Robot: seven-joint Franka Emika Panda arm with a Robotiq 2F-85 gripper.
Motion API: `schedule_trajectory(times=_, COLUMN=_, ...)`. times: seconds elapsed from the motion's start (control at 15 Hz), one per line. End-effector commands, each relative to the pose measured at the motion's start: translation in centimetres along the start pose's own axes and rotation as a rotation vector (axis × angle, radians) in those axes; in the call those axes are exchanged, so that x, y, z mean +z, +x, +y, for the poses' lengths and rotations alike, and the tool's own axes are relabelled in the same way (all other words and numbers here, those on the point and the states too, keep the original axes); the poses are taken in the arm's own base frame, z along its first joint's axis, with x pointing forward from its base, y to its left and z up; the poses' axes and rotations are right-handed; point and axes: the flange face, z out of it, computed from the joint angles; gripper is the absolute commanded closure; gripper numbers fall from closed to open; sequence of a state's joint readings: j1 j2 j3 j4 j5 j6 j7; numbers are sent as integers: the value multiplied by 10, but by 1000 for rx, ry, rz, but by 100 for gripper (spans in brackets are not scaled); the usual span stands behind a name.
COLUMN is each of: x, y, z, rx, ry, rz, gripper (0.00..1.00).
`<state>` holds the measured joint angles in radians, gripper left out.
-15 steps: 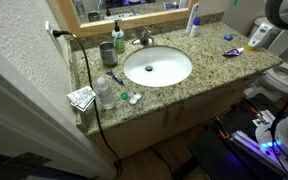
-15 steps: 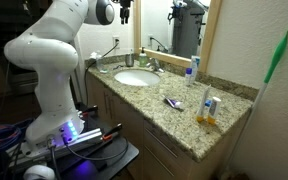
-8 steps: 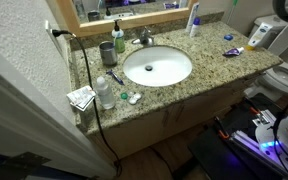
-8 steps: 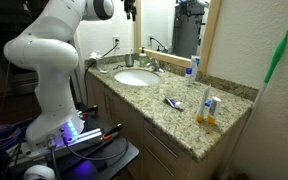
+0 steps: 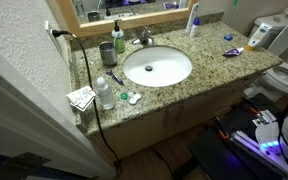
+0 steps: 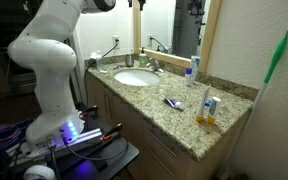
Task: Move the silver cup to the left side of the counter, move the small blue object and then the toothpaste to the left side of the counter as well
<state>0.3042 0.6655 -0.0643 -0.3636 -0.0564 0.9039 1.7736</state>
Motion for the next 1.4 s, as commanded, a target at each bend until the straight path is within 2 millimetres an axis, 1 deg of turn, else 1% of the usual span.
schedule_trajectory(times=0.0, x=-5, y=37, z=-12, rx=185, ry=42, rz=-60, gripper=0)
schedule_trajectory(times=0.2, x=0, y=69, z=-20, rx=370, ry=46, rz=-32, gripper=0)
schedule_trajectory(times=0.33, x=2, y=88, z=-24, rx=483, ry=38, rz=-66, gripper=0)
schedule_trajectory(times=0.4, x=1, y=75, z=-19, rx=397, ry=32, rz=-35, gripper=0)
schedule_trajectory(times=0.53, x=2, y=87, z=-21, rx=457, ry=32, rz=-43, gripper=0)
schedule_trajectory(times=0.73, x=2, y=89, z=-22, rx=471, ry=32, rz=-45, gripper=0)
schedule_trajectory(times=0.8, x=3, y=82, z=-27, rx=480, ry=55, rz=-45, gripper=0)
schedule_trajectory(times=0.87, x=12, y=79, z=-32, rx=482, ry=45, rz=-26, gripper=0)
schedule_trajectory(times=0.93, x=21, y=83, z=-42, rx=524, ry=49, rz=-6, gripper=0)
schedule_trajectory(times=1.0, x=26, y=89, z=-50, rx=581, ry=72, rz=16, gripper=0)
schedule_trajectory(times=1.13, x=37, y=111, z=-68, rx=683, ry=120, rz=22, gripper=0)
schedule_trajectory(times=1.2, x=40, y=129, z=-73, rx=746, ry=135, rz=10, gripper=0)
schedule_trajectory(times=1.33, x=45, y=156, z=-83, rx=848, ry=164, rz=-20, gripper=0)
